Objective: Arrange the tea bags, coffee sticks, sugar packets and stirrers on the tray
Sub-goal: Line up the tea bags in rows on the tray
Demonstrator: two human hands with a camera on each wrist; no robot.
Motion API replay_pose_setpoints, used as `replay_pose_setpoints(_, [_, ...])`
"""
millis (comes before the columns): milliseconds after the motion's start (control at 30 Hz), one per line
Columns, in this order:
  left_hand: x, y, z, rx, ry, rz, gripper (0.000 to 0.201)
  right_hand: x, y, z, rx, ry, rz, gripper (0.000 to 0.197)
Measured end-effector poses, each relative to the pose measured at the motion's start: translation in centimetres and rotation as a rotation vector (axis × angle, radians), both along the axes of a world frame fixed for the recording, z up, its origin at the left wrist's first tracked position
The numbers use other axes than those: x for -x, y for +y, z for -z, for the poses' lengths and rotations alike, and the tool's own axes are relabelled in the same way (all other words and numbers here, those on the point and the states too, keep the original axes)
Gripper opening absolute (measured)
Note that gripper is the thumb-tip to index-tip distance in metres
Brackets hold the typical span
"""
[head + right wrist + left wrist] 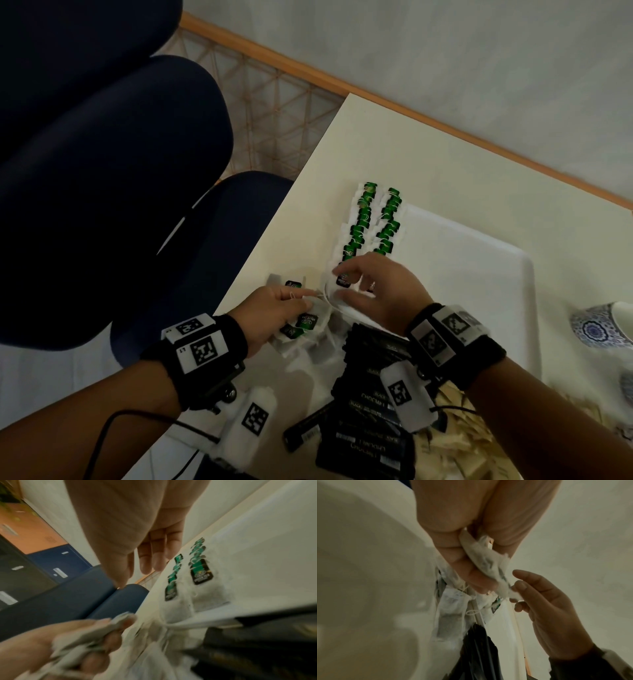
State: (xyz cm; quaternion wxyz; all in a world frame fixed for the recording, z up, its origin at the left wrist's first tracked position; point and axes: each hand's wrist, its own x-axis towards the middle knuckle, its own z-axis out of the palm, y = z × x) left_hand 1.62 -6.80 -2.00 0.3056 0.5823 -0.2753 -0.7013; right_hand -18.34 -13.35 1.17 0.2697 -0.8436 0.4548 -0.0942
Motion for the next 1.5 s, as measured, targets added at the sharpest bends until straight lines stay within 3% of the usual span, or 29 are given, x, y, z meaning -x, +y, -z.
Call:
replay_pose_setpoints(133, [0.9,-0.3,0.2,-0.013,0.038,0.020,0.026,-0.4,2.4,0.2,0.015,0.009,-0.267,0.044])
replay_pose_setpoints(233, [1.6,-0.4,0.3,-0.023,0.050,0.041,0.031,-0.3,3.1,0.9,0.046,0.023,-0.312,0.033])
replay_pose_setpoints(333, [2.0,-0.4,0.4,-0.027,0.050,0.014,0.022,0.2,2.9,0.7,0.105,-0.043,-0.217,0.019])
replay_pose_setpoints(433, [2.3,-0.2,-0.1,-0.010,0.026,0.055,0.013,1.1,2.2,0.2,0.032,-0.155,-0.085,0.018])
replay_pose_setpoints(667, [3.4,0.1,-1.1,0.251,-0.003,0.245,0.043,2.1,1.7,-0.7,-0.214,-0.188,-0.089,0.035])
replay_pose_setpoints(800, [4.0,0.0,-1.6,0.310,-0.041,0.271,0.028,2.0,1.8,-0.9,-0.290,-0.198,-0.065,0.047])
replay_pose_setpoints(900, [3.9,-0.2,-1.8,0.269,-0.056,0.200,0.005,1.8,2.0,-1.0,-0.226,-0.278,0.029,0.030])
replay_pose_setpoints(967, [3.8,-0.3,-1.7,0.236,-0.034,0.149,0.009,1.8,2.2,-1.3,-0.270,-0.330,0.169,0.016])
replay_pose_setpoints(1100, [3.5,-0.3,-1.4,0.200,-0.037,0.128,0.009,2.3,2.1,-1.0,-0.221,-0.122,0.153,0.013])
replay_pose_setpoints(1167, [3.4,-0.2,-1.1,0.162,-0.061,0.113,0.004,2.5,2.0,-0.8,-0.153,-0.108,0.161,0.009])
replay_pose_setpoints(1267, [3.2,-0.2,-0.7,0.099,-0.116,0.098,0.019,2.8,1.5,-0.9,-0.092,-0.135,0.243,0.011])
replay_pose_setpoints(1400, [2.6,-0.3,-0.6,-0.015,-0.086,0.094,0.039,3.1,1.2,-0.9,-0.095,0.082,0.139,0.016])
replay_pose_setpoints(1500, [1.9,-0.3,-0.7,-0.025,-0.056,0.123,0.048,3.4,1.1,-0.3,-0.149,0.125,0.178,0.019])
